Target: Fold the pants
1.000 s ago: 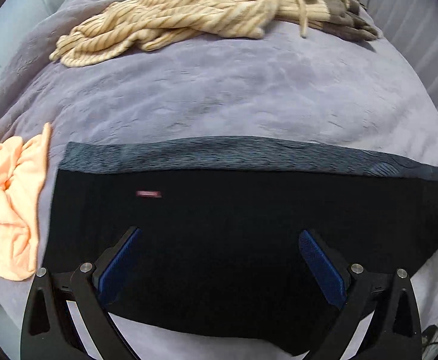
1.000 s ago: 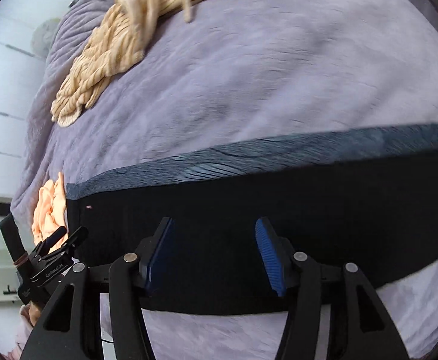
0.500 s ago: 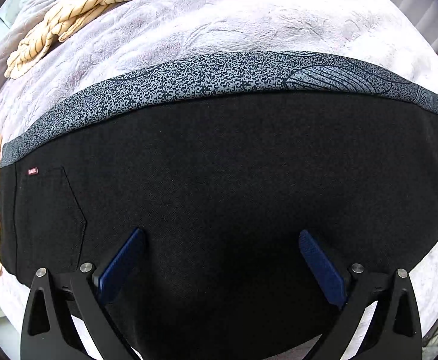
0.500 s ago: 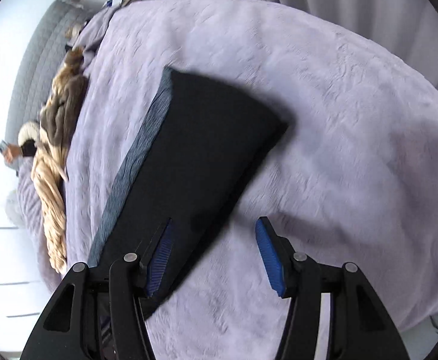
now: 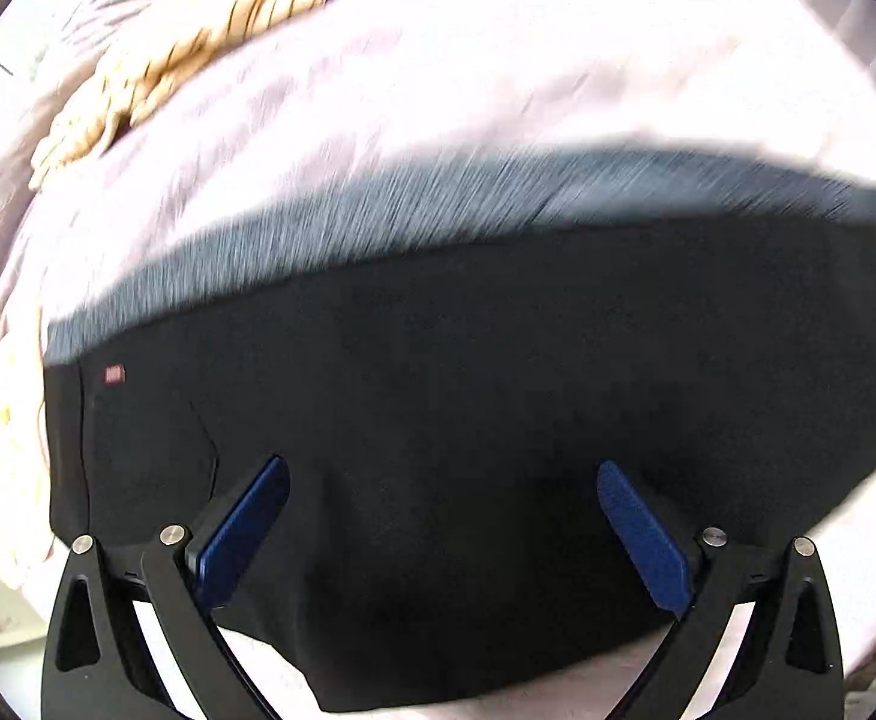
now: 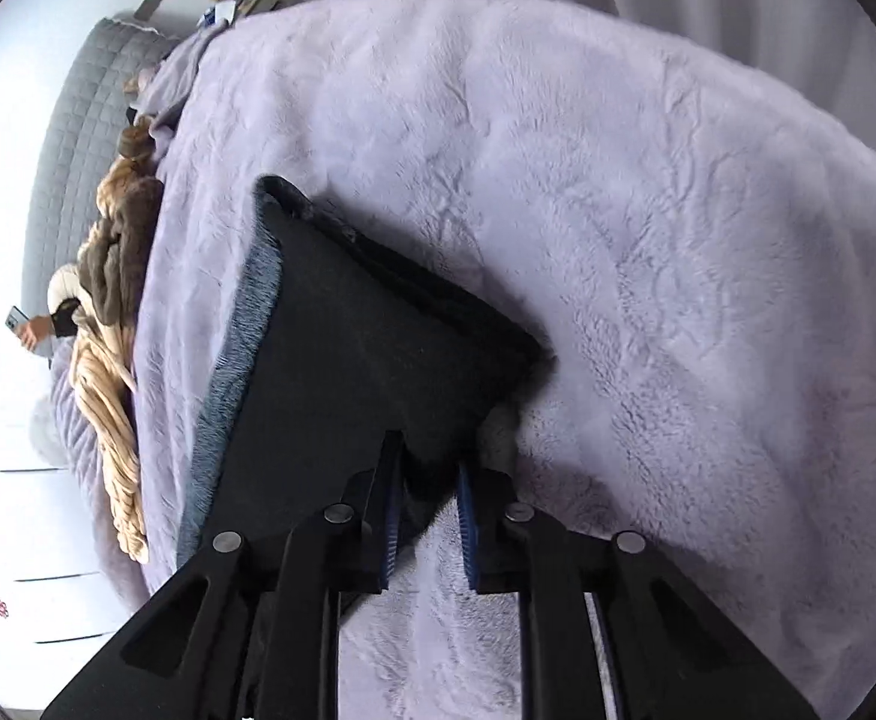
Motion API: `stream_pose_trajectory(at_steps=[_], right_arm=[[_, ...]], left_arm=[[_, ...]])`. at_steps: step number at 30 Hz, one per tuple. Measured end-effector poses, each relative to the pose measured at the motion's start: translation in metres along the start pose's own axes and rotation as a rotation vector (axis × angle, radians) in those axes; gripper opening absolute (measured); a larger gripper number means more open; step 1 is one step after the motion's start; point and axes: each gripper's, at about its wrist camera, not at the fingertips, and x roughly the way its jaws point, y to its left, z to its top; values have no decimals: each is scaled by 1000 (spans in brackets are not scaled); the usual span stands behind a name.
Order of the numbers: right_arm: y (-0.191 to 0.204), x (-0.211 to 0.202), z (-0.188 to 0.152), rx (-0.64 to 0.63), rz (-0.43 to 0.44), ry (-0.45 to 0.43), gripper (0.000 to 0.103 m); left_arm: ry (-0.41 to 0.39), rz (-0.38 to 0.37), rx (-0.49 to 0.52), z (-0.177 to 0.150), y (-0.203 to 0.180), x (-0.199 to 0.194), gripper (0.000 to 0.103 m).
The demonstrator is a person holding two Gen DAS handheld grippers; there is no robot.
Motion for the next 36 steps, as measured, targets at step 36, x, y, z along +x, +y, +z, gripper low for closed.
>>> stream_pose_trajectory(at_steps=[36], right_arm=[[5, 23, -40, 11, 171, 190, 16]], left_arm=[[149, 35, -152, -3, -54, 20, 103]])
